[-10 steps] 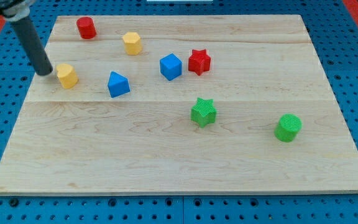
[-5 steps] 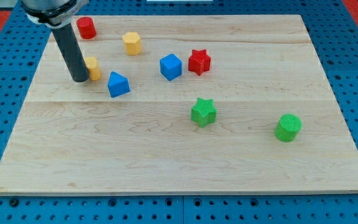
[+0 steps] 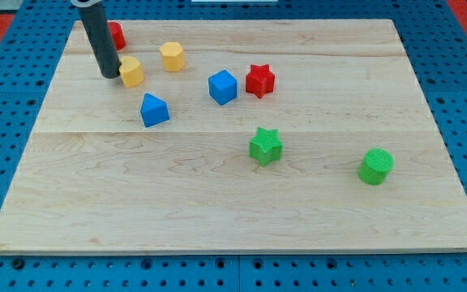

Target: Move yellow heart to the top center

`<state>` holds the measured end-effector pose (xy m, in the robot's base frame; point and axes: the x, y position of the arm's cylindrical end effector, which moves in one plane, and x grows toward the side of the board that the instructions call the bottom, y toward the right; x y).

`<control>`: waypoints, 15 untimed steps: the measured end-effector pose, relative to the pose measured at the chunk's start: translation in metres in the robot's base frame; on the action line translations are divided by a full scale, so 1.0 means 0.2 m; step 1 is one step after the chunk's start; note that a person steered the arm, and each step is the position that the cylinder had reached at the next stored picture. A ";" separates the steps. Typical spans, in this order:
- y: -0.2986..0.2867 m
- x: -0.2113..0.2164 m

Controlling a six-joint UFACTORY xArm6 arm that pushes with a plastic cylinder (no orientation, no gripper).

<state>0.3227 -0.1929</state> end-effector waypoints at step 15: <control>0.81 -0.22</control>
<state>0.2784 -0.0306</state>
